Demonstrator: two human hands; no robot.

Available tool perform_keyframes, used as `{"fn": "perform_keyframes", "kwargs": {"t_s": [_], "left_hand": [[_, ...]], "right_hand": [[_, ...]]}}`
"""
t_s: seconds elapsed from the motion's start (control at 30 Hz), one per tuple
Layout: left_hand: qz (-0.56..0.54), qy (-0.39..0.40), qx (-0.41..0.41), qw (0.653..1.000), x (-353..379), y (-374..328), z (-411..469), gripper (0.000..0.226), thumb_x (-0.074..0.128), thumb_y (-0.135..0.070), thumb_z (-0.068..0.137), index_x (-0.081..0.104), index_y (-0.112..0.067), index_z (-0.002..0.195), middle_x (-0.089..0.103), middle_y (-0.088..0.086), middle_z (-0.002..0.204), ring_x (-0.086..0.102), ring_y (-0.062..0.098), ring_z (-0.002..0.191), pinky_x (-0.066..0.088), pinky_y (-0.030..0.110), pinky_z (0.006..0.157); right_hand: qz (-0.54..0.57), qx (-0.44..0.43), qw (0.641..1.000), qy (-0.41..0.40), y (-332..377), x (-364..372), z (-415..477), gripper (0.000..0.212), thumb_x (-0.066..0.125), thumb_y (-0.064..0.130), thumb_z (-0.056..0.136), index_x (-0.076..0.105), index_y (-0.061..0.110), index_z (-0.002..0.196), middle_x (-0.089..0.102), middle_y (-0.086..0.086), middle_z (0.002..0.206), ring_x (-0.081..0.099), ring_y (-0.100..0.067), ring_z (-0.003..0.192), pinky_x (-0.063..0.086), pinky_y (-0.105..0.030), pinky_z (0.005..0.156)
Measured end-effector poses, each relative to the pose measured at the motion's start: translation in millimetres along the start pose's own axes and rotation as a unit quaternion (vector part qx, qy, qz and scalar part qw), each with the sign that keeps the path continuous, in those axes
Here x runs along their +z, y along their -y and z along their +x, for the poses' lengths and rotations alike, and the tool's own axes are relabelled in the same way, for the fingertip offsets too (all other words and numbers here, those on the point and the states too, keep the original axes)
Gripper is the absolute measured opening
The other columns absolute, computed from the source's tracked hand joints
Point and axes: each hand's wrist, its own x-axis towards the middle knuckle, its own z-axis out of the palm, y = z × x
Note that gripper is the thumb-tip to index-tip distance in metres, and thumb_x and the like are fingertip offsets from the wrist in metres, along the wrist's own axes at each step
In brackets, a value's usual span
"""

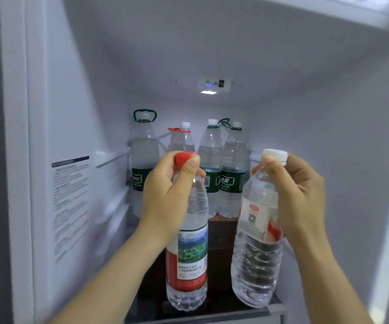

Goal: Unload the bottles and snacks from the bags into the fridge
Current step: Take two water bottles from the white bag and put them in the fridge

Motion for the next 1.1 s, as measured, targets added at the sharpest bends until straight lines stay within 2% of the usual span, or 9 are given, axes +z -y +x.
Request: {"fn": "perform_keyframes", "kwargs": {"t_s": [0.2, 0.33, 0.43, 0.57, 0.67, 0.83, 0.93, 1.03, 1.1], "left_hand": [[-0.004, 0.009, 0.002, 1.0, 27, 28, 22, 0.025, 0.05, -0.036, 0.093, 0.063, -0.016, 0.083, 0.069, -0.009, 0.075, 0.061, -0.003, 0.071, 0.043, 0.007, 0.067], [0.006, 0.018, 0.003, 1.0, 46, 46, 38, 0.026, 0.05, -0.037, 0.093, 0.062, -0.014, 0.087, 0.069, -0.009, 0.075, 0.06, -0.004, 0.068, 0.043, 0.006, 0.062], [0.017, 0.028, -0.002, 0.999, 61, 63, 50, 0.023, 0.05, -0.04, 0.093, 0.06, -0.02, 0.089, 0.068, -0.01, 0.077, 0.063, -0.001, 0.072, 0.047, 0.01, 0.067], [0.036, 0.036, -0.009, 0.999, 82, 86, 59, 0.014, 0.049, -0.043, 0.091, 0.054, -0.031, 0.085, 0.067, -0.008, 0.078, 0.062, 0.001, 0.075, 0.046, 0.008, 0.063], [0.04, 0.035, -0.013, 0.999, 95, 104, 63, 0.021, 0.047, -0.051, 0.086, 0.054, -0.03, 0.085, 0.069, 0.001, 0.08, 0.064, 0.012, 0.073, 0.048, 0.017, 0.065], [0.043, 0.025, -0.017, 0.999, 111, 125, 72, 0.014, 0.047, -0.043, 0.092, 0.052, -0.031, 0.088, 0.067, 0.001, 0.081, 0.062, 0.008, 0.071, 0.051, 0.021, 0.065], [0.052, 0.03, -0.032, 0.998, 117, 134, 76, 0.019, 0.047, -0.046, 0.092, 0.054, -0.029, 0.091, 0.067, 0.0, 0.083, 0.064, 0.011, 0.075, 0.054, 0.029, 0.069], [0.058, 0.061, -0.033, 0.996, 119, 136, 77, 0.028, 0.047, -0.046, 0.093, 0.057, -0.021, 0.099, 0.068, 0.001, 0.087, 0.065, 0.015, 0.081, 0.056, 0.035, 0.074], [0.065, 0.084, -0.021, 0.994, 117, 138, 74, 0.027, 0.048, -0.046, 0.092, 0.057, -0.023, 0.103, 0.067, -0.004, 0.092, 0.064, 0.01, 0.086, 0.055, 0.031, 0.075]], "right_hand": [[-0.023, -0.001, 0.999, -0.022, -25, -5, 16, 0.015, 0.062, 0.026, 0.09, 0.07, 0.017, 0.08, 0.07, 0.0, 0.075, 0.061, -0.005, 0.065, 0.046, -0.014, 0.058], [-0.051, -0.003, 0.998, -0.033, -45, -7, 26, 0.014, 0.063, 0.026, 0.089, 0.07, 0.018, 0.08, 0.071, 0.008, 0.076, 0.061, 0.0, 0.066, 0.043, -0.009, 0.058], [-0.076, -0.004, 0.997, -0.034, -60, -8, 34, 0.012, 0.063, 0.027, 0.089, 0.07, 0.021, 0.08, 0.071, 0.01, 0.078, 0.064, -0.001, 0.071, 0.043, -0.007, 0.06], [-0.091, -0.006, 0.995, -0.036, -73, -11, 43, 0.011, 0.063, 0.029, 0.088, 0.07, 0.021, 0.084, 0.071, 0.015, 0.081, 0.064, 0.001, 0.074, 0.044, -0.005, 0.063], [-0.091, -0.005, 0.995, -0.038, -81, -14, 47, 0.01, 0.063, 0.027, 0.088, 0.07, 0.021, 0.087, 0.072, 0.013, 0.081, 0.065, 0.001, 0.074, 0.045, -0.006, 0.063], [-0.098, 0.016, 0.994, -0.042, -92, -19, 49, 0.011, 0.064, 0.031, 0.089, 0.069, 0.022, 0.086, 0.072, 0.011, 0.079, 0.065, -0.001, 0.07, 0.047, -0.008, 0.062], [-0.102, 0.018, 0.994, -0.044, -96, -20, 50, 0.018, 0.062, 0.04, 0.084, 0.069, 0.024, 0.084, 0.072, 0.014, 0.08, 0.065, -0.002, 0.071, 0.047, -0.009, 0.061], [-0.107, 0.02, 0.993, -0.045, -101, -21, 51, 0.011, 0.063, 0.033, 0.089, 0.069, 0.024, 0.085, 0.072, 0.014, 0.082, 0.065, -0.002, 0.073, 0.047, -0.009, 0.064], [-0.11, 0.02, 0.993, -0.043, -103, -22, 51, 0.009, 0.062, 0.031, 0.089, 0.069, 0.027, 0.085, 0.072, 0.014, 0.082, 0.066, -0.002, 0.074, 0.048, -0.011, 0.065]]}}
